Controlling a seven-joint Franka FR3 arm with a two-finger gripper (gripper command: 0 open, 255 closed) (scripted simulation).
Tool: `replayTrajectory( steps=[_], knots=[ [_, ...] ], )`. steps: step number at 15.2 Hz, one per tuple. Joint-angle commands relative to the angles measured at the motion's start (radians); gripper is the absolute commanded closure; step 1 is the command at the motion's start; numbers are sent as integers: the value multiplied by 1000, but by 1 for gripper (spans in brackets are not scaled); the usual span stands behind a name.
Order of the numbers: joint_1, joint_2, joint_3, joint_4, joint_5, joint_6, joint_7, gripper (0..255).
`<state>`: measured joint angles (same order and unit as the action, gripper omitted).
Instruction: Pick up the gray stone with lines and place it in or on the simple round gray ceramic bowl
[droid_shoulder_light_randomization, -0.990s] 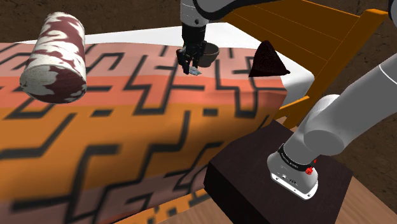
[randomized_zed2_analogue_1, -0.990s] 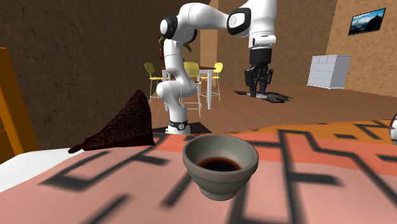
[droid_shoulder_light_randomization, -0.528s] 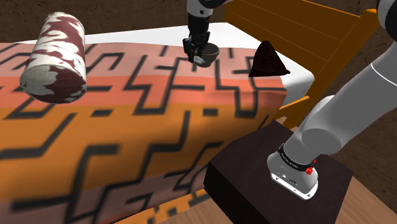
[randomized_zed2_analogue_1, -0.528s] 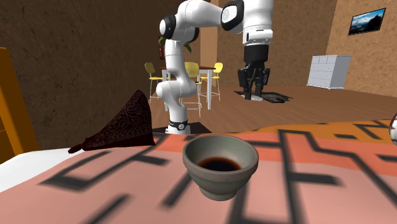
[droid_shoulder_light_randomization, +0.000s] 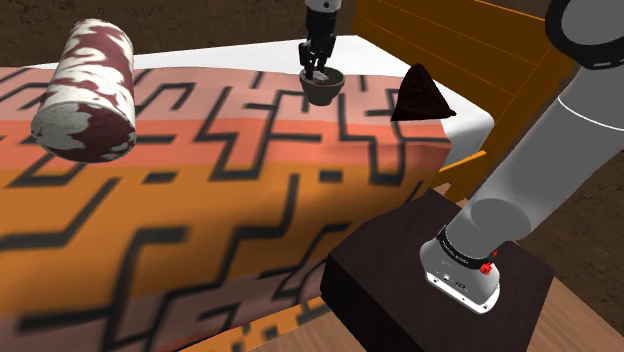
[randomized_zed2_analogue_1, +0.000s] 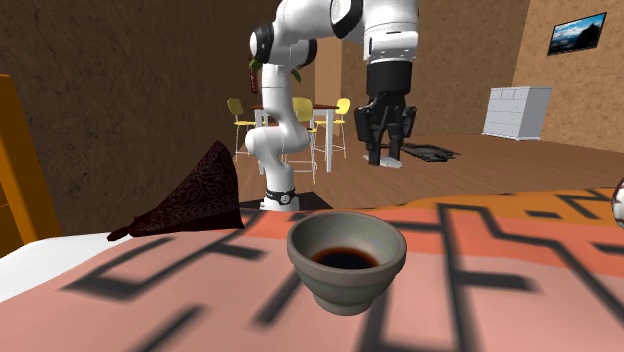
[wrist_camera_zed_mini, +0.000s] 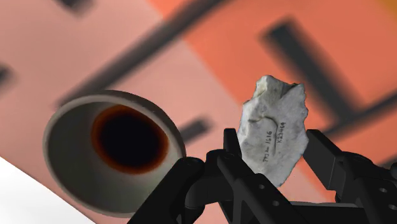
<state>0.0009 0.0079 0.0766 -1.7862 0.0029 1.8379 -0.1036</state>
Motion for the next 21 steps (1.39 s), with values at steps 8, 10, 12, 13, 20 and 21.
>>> replayTrajectory(
  steps=[8,10,12,13,20,21],
  knots=[
    [-89,235,-71,310,6,-77,-162,255],
    [-110,300,-82,404,11,-106,-194,255],
    [-131,371,-92,510,16,-141,-224,255],
    [-132,368,-91,493,16,-127,-225,255],
    [-131,359,-91,385,16,-28,-226,255],
    [-131,359,-91,371,16,-14,-226,255]
  ],
)
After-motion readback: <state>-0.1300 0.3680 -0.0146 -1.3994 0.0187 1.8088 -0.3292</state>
